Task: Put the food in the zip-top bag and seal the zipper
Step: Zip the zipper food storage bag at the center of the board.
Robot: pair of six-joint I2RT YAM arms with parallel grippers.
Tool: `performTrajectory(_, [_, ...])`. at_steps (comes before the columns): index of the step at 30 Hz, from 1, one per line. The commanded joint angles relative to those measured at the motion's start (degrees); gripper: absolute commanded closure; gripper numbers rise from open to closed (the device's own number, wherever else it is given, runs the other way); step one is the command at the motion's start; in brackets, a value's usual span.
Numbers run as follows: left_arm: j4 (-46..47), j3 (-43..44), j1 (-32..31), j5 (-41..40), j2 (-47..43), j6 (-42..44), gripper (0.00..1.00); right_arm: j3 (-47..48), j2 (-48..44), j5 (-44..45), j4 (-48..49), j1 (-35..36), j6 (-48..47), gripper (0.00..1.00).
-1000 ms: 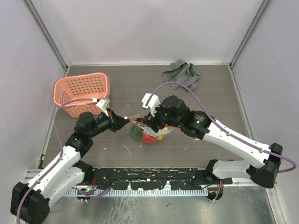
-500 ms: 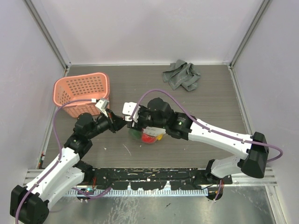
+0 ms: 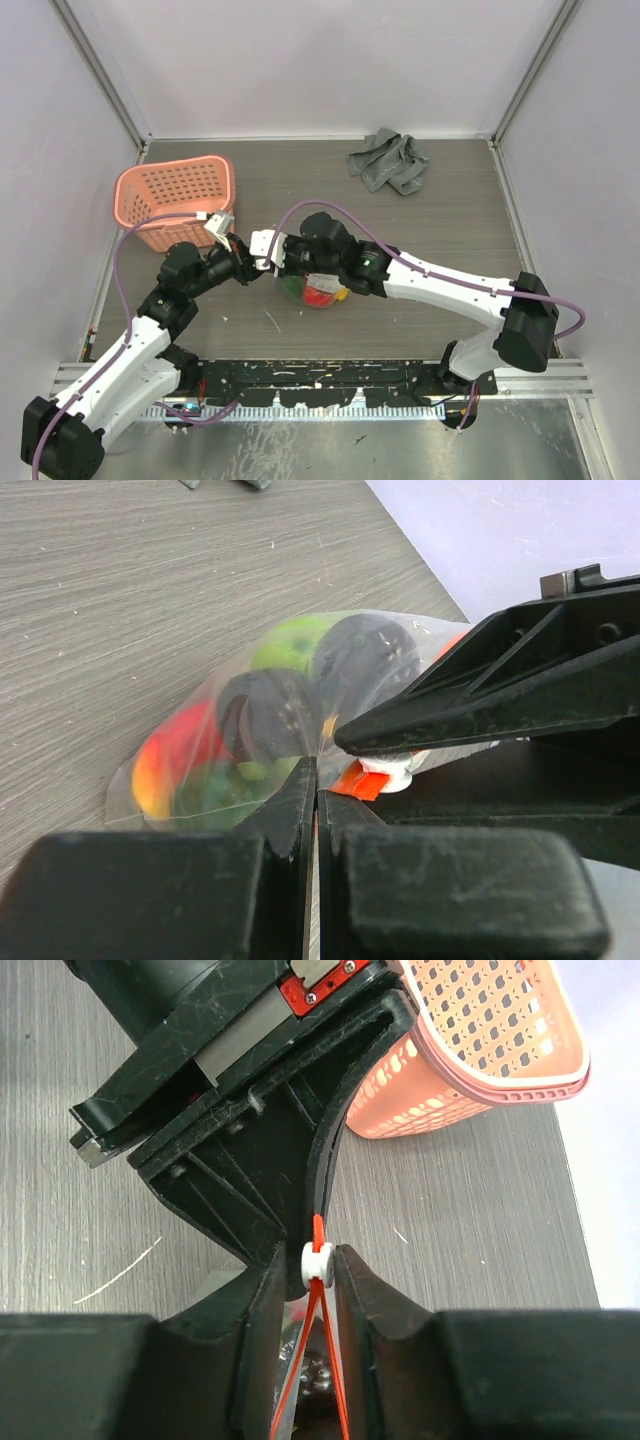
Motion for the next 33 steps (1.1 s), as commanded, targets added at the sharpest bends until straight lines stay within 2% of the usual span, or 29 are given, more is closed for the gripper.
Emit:
performTrajectory(1, [1.97,1.11,-0.32,-0.28,-0.93,0.1,1.0,2.45,0.04,0.88,2.0,0.09,-1.95,0.73])
performTrajectory(6, [0.48,1.28,-0.31,-2.18,-0.93,0.19,1.0,2.37,-0.72,2.24,-0.19,0.07,-2.43,0.91])
performTrajectory(9, [-0.18,1.31,-0.3,-3.42,-1.16,0.19,1.0,2.09,-1.87,4.17,-2.54,0.05,-2.62,0.97])
performTrajectory(19, [-1.35,1.16,-0.31,-5.47,-1.98,0.36,1.0,-1.51,-8.21,9.8,-5.39,0.11,-2.43,0.98])
performTrajectory(23, [0.07,0.9,-0.3,-3.85,-1.99,0.74,1.0,-1.56,-9.09,8.75,-6.19,0.08,-1.78,0.98])
performTrajectory(24, [0.58,0.73,-0.3,-3.07,-1.87,0.86,0.95,-1.47,-9.15,8.2,-6.33,0.05,-1.67,0.98])
performTrajectory(26, [2.02,0.48,-0.33,-1.38,-1.73,1.26,0.77,-0.91,-8.87,7.51,-6.69,0.08,-1.49,0.99])
performTrajectory(28, [4.15,-0.03,-0.3,0.81,-1.56,1.39,0.65,-0.38,-8.51,7.28,-7.12,0.05,-1.42,0.99])
performTrajectory(33, [9.87,-2.08,-0.38,5.01,-1.47,1.74,0.46,0.52,-8.18,7.01,-8.05,0.05,-1.97,0.99])
